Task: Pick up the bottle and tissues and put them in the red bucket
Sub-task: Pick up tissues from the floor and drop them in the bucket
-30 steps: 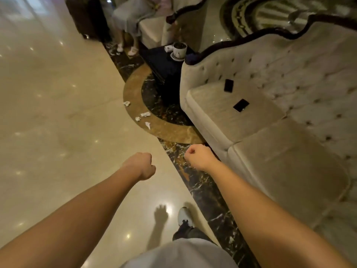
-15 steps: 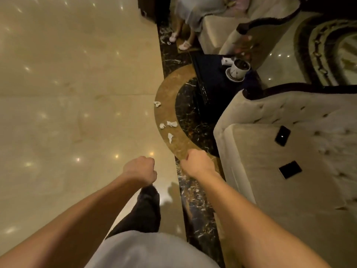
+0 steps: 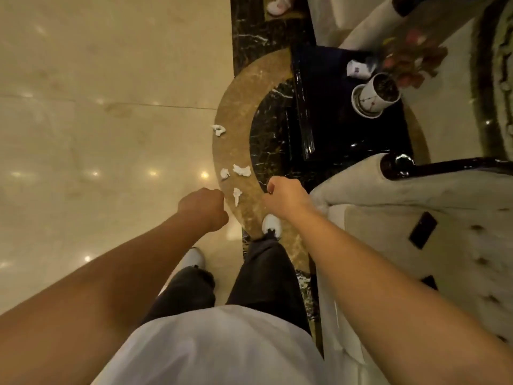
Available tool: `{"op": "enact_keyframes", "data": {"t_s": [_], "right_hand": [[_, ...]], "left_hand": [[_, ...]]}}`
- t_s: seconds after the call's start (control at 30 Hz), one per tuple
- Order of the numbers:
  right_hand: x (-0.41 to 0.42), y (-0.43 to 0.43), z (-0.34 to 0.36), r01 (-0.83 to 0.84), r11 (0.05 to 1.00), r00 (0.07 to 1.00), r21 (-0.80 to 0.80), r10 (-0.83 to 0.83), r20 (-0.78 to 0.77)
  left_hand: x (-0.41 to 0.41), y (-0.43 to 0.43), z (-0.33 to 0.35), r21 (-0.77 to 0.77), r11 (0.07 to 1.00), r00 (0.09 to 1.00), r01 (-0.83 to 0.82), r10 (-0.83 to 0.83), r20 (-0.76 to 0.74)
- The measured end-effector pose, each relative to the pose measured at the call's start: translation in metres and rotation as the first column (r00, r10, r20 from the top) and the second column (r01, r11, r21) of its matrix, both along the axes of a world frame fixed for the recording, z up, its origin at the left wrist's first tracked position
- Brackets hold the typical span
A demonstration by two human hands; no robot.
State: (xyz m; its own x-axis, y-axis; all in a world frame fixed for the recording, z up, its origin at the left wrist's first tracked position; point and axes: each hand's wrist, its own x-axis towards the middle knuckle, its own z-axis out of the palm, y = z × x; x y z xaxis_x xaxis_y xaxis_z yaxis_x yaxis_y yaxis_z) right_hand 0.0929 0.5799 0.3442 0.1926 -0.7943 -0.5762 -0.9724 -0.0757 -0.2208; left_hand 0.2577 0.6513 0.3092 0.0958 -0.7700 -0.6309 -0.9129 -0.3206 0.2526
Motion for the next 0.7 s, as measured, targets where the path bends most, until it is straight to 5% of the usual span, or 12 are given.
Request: {"op": "enact_keyframes", "data": {"t_s": [0.17, 0.37, 0.5, 0.7], "right_hand": [[0.015, -0.120, -0.120, -0.102, 0.990, 0.994, 0.093, 0.097, 0.047], [0.031, -0.226, -0.384, -0.180, 0.981, 0.983, 0.076, 0.176, 0.050], [0.039, -0.252, -0.562, -0.304, 0.950, 0.948, 0.068, 0.309, -0.073], [0.062, -0.267, -0.728, -0.383, 0.906, 0.908, 0.182, 0.405, -0.108]], "left_hand": [[-0.011, -0.074, -0.116, 0.044, 0.982, 0.979, -0.183, 0.186, -0.084], [-0.036, -0.153, -0.374, 0.035, 0.961, 0.953, -0.276, 0.278, -0.121], [-0.065, -0.185, -0.550, 0.100, 0.955, 0.953, -0.278, 0.287, -0.092], [-0.088, -0.196, -0.716, 0.194, 0.973, 0.987, -0.129, 0.145, -0.071]]}}
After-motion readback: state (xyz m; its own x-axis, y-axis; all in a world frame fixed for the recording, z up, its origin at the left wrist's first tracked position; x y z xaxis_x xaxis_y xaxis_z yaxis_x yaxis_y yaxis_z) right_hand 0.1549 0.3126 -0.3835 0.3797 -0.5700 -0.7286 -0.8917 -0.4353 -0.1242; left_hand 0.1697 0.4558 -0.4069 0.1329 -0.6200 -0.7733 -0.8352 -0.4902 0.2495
